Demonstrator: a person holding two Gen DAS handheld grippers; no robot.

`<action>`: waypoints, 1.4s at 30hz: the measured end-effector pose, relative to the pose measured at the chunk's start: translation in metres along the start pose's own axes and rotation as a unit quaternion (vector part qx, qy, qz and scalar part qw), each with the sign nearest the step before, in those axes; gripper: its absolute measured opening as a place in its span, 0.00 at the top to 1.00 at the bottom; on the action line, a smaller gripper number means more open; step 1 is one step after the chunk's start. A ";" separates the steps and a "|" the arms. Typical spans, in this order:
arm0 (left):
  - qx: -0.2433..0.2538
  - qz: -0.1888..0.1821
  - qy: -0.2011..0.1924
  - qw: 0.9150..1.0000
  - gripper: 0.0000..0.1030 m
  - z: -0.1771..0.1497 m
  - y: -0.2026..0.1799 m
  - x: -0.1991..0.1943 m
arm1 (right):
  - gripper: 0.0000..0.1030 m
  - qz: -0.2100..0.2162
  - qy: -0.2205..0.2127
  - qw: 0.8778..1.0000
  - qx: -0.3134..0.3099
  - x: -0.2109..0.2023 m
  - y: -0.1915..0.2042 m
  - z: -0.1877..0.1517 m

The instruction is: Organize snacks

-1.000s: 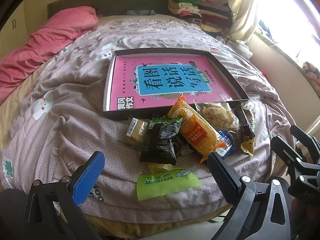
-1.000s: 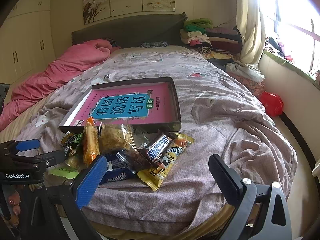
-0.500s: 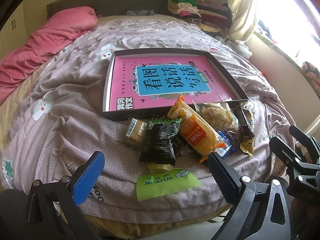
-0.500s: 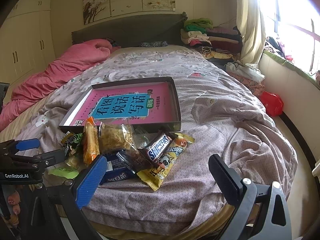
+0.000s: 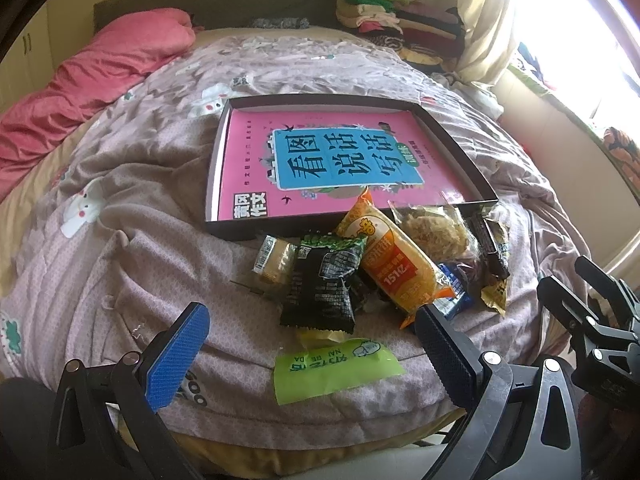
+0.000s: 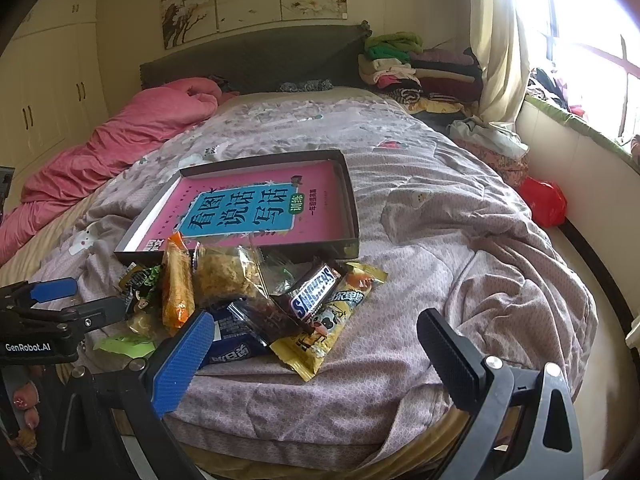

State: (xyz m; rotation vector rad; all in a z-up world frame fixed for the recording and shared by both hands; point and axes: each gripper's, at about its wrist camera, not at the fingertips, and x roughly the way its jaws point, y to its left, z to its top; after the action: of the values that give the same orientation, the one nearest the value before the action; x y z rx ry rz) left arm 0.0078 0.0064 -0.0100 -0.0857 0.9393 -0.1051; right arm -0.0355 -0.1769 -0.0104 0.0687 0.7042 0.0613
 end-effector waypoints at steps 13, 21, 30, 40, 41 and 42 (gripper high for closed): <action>-0.008 -0.022 0.020 1.000 0.01 0.002 0.011 0.013 | 0.01 -0.005 0.013 1.000 0.011 0.012 -0.008 -0.004; 0.000 -0.033 0.033 0.999 0.02 0.007 0.013 0.026 | 0.01 -0.008 0.021 1.000 0.017 0.021 -0.012 -0.004; 0.006 -0.040 0.035 0.999 0.11 0.008 0.015 0.035 | 0.09 -0.013 0.061 0.997 0.034 0.043 -0.022 -0.007; 0.014 -0.043 0.033 0.998 0.17 0.011 0.013 0.039 | 0.27 0.028 0.059 0.996 0.061 0.051 -0.026 0.001; 0.015 -0.044 0.033 0.998 0.19 0.011 0.012 0.039 | 0.28 0.036 0.060 0.996 0.063 0.052 -0.025 0.003; 0.017 -0.045 0.033 0.998 0.25 0.011 0.012 0.040 | 0.32 0.042 0.061 0.995 0.064 0.054 -0.024 0.004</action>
State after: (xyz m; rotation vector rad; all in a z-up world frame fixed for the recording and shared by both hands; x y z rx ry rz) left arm 0.0404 0.0134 -0.0369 -0.0936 0.9987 -0.2091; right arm 0.0088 -0.1963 -0.0444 0.2191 0.8273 0.1026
